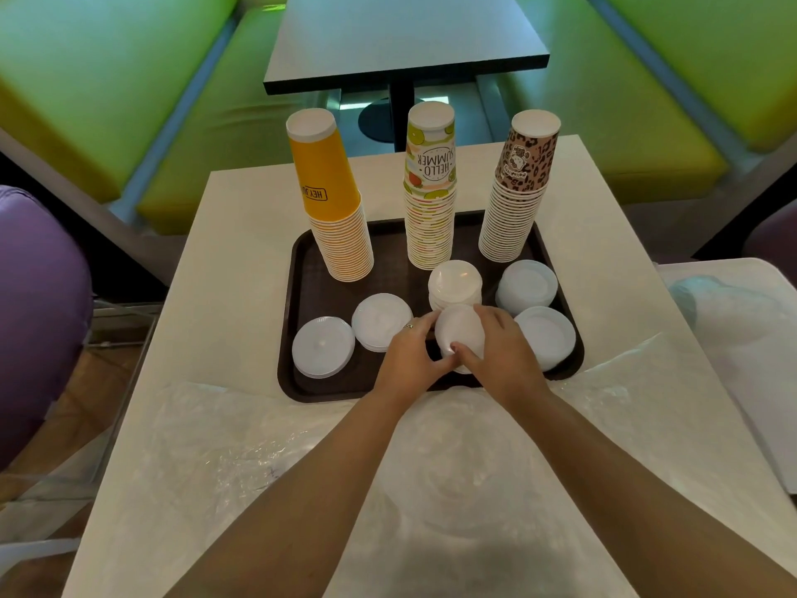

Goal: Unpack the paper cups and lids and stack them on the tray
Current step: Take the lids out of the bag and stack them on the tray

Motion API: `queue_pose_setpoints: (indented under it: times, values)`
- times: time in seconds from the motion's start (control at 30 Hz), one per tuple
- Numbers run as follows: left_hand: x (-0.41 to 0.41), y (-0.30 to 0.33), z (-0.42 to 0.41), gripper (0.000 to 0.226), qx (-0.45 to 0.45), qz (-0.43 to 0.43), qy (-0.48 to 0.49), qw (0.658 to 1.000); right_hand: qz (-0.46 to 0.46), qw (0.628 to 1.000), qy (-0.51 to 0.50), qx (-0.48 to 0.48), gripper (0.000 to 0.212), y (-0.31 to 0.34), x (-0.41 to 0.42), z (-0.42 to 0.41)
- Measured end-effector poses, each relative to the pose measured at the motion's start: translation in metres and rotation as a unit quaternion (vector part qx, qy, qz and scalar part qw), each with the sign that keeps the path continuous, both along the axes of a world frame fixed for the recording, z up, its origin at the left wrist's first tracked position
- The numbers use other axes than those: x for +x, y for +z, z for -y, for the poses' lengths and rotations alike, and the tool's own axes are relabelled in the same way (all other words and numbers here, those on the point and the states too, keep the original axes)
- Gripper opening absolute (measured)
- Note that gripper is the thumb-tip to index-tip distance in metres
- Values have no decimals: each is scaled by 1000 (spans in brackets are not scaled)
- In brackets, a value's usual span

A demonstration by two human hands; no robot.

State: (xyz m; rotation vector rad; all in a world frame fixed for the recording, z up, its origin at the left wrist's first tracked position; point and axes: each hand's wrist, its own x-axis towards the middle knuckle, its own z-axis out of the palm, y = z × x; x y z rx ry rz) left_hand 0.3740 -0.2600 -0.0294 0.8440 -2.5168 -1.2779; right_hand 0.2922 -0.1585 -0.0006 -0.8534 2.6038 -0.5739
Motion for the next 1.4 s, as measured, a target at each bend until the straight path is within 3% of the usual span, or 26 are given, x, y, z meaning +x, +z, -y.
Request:
queue_pose_setpoints:
  times: [0.8, 1.03, 1.2, 1.3, 1.4]
  values:
    - [3, 1, -2, 75, -11, 0, -10, 1000, -3, 1000, -12, -5, 55, -2, -1, -1]
    - [8, 7, 2, 70, -9, 5, 15, 1000, -20, 999, -9, -39, 53, 5, 1, -4]
    - [20, 33, -8, 46, -26, -94, 91, 991, -46, 992, -15, -118, 48, 11, 6, -13]
    - [43, 51, -30, 19, -63, -126, -16, 990, -60, 982, -2, -178, 41, 13, 13, -25]
    - [71, 61, -56, 31, -83, -79, -164, 980, -45, 980, 8, -195, 35, 12, 21, -41]
